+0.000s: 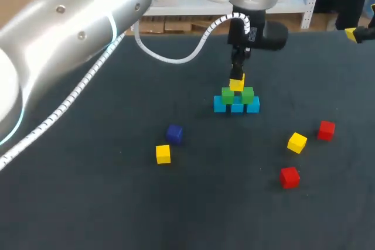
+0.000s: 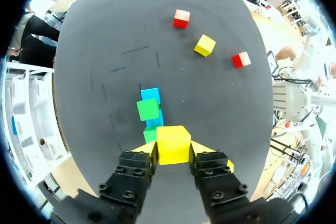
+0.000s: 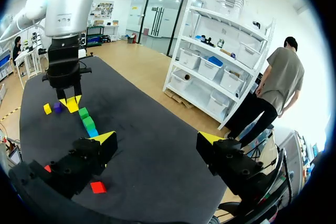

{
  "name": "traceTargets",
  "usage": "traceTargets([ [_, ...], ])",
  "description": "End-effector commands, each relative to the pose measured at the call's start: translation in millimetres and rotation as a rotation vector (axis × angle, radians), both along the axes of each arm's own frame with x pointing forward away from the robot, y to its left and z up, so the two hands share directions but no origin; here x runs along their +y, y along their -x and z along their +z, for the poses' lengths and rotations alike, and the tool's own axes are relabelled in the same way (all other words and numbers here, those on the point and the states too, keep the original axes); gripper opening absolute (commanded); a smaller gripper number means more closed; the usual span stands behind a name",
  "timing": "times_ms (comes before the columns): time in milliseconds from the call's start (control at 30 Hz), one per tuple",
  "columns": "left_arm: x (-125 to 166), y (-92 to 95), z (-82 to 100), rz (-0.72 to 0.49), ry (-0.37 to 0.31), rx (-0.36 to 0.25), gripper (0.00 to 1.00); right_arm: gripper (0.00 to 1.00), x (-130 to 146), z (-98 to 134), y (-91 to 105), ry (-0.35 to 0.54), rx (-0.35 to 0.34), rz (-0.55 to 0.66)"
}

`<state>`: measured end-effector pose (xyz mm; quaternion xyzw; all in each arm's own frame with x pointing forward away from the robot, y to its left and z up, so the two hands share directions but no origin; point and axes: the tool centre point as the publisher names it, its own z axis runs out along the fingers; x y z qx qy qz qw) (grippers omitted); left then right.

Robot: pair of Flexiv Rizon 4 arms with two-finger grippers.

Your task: Place the blue cubes, place green cubes on the blue cubes, place the yellow cubes on the green cubes, then place the red cubes on the yellow cubes, and place purple cube on the red cubes.

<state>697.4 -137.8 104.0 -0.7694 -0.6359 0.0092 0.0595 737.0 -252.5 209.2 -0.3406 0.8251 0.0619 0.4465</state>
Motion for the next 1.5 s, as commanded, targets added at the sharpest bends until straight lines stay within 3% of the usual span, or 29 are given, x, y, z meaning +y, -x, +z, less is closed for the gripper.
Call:
traceTargets([
  [33,-6.5,-9.8,2.9,0.038,-0.021,0.111,0.0,1.0,-1.5,-0.8,-2.5,-0.005,0.002,0.009],
  [1333,-13.1,-4.5,6.6,0.007,0.005,0.103,0.0,1.0,-1.5,-0.8,-2.5,-0.005,0.002,0.009],
  [1500,-22.6,-6.9,4.8,0.055,0.068,0.081,0.0,1.0,-1.5,-0.8,-2.5,-0.005,0.002,0.009],
])
